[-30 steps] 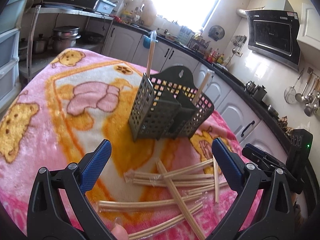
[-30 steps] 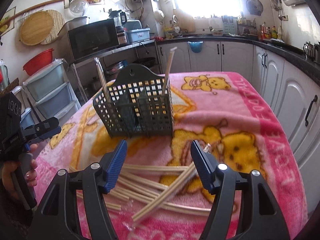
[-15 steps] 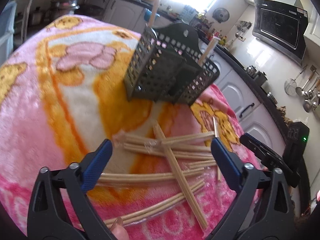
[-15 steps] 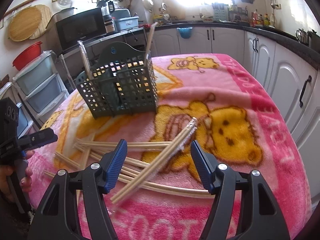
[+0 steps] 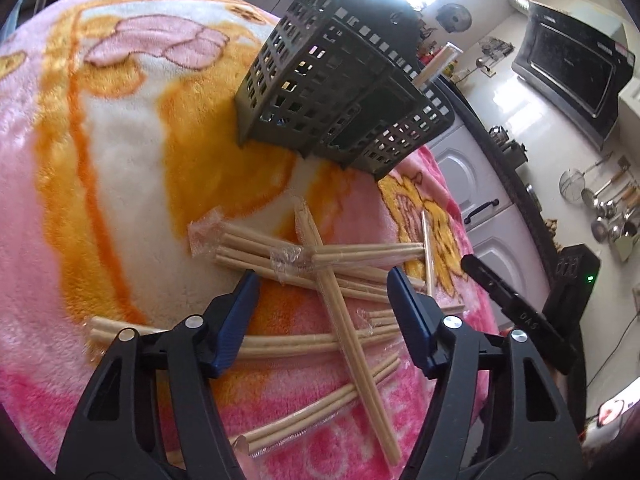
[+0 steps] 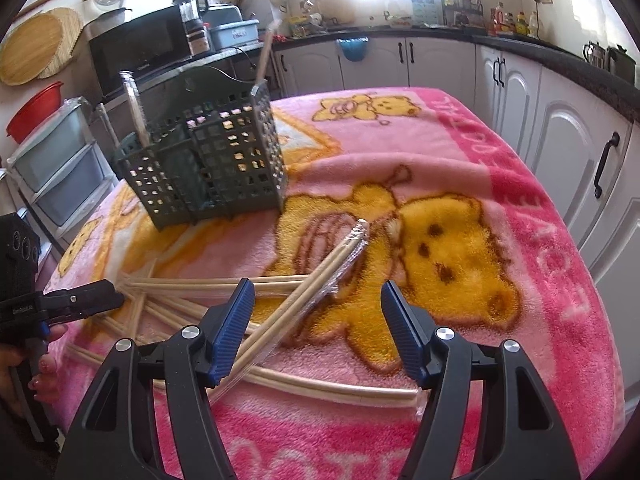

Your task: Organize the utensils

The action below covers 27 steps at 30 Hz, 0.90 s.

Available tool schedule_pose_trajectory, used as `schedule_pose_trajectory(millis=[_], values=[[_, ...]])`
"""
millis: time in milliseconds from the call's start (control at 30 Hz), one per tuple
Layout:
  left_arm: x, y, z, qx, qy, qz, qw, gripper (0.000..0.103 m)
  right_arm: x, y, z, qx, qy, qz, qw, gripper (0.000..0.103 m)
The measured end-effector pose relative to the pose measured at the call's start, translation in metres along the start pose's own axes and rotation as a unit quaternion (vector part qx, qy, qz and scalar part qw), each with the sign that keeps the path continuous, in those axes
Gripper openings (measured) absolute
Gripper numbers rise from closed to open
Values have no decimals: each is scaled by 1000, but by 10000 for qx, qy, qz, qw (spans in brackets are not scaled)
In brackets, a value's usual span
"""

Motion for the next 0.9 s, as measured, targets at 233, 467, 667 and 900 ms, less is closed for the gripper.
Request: schedule_pose_trajectory(millis=[233, 467, 667, 900], values=[[2, 9, 3, -67, -79, -160, 9998, 36, -10, 11, 27, 404, 95, 333, 9986, 59], [4, 12, 5, -48, -98, -248, 9996, 23, -18, 24, 59, 804, 47, 559, 9952, 52], [5, 15, 4, -77, -136, -270, 9995, 19, -27, 29, 77, 1045, 68, 908, 9903, 42], [5, 18, 3, -116, -158, -229, 9995, 10, -36, 33, 85, 1072, -112, 958, 9896, 18]])
Point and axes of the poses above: each gripper's, at about its wrist camera, not at the fingertips, and z roughly the way its jaws point, x to its left, y to its top, the point moved 7 cm from there along z, roughly the way its jaws point, and after that the axes turned 7 degrees about -y, right-handed, at the moved point
